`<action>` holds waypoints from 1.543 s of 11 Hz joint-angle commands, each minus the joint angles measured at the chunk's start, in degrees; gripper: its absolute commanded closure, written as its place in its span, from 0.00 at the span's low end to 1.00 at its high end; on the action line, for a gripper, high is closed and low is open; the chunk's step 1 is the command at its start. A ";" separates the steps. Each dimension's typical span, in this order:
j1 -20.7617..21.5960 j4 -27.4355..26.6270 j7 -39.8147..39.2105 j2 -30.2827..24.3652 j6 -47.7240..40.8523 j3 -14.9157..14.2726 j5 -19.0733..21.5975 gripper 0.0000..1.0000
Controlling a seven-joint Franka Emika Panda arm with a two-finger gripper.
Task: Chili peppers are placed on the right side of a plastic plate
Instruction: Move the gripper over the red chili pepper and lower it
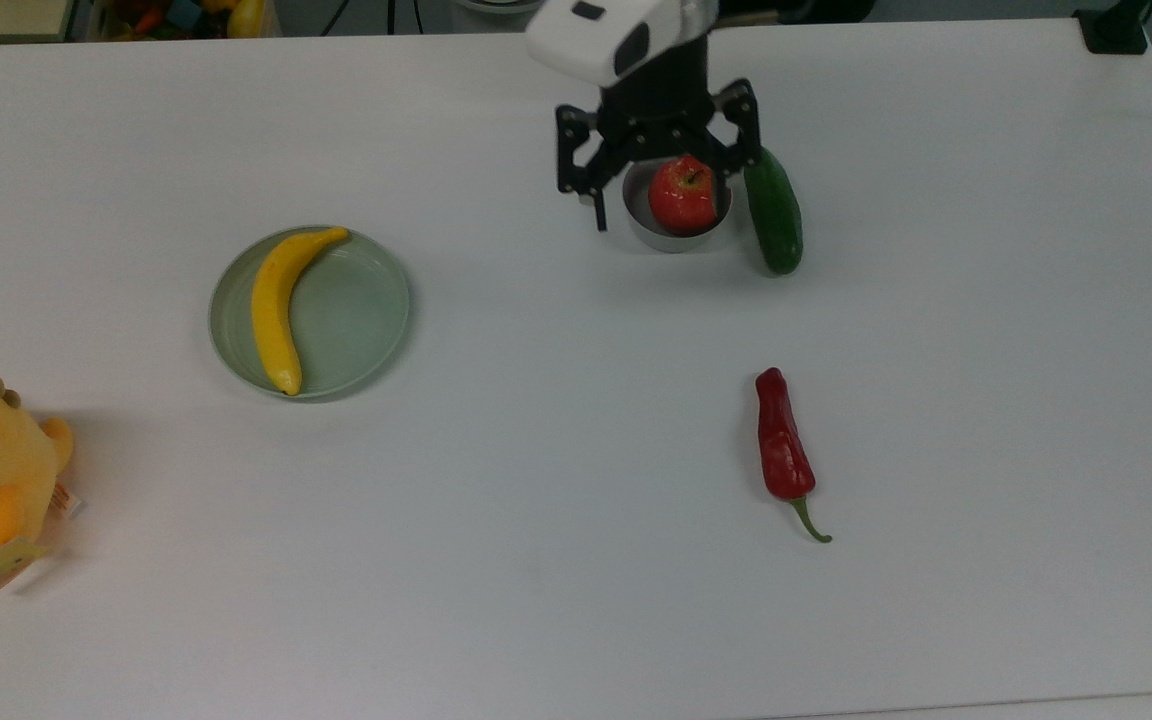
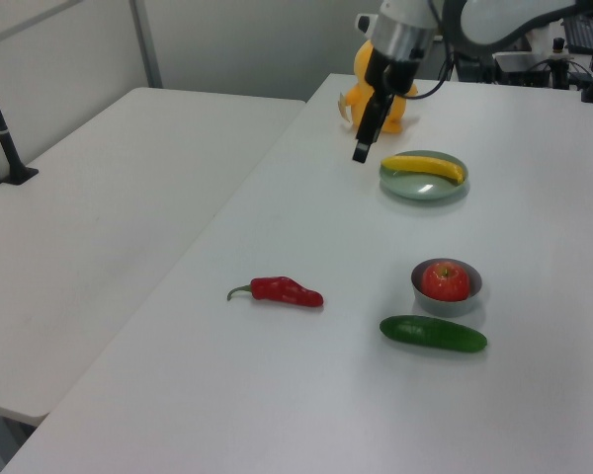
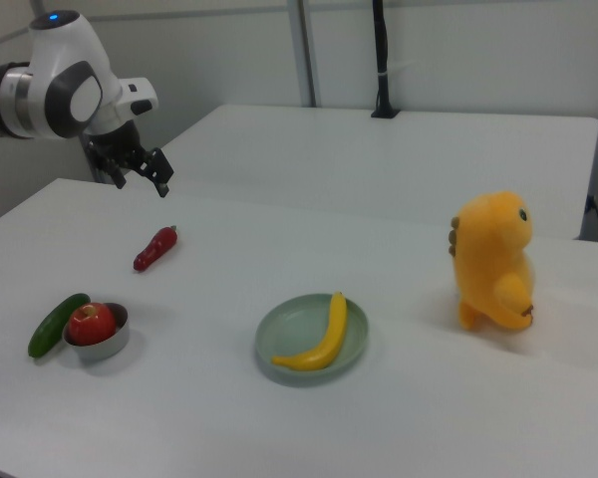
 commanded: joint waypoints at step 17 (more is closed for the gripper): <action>9.24 11.57 29.98 29.97 27.59 -0.33 -23.39 0.25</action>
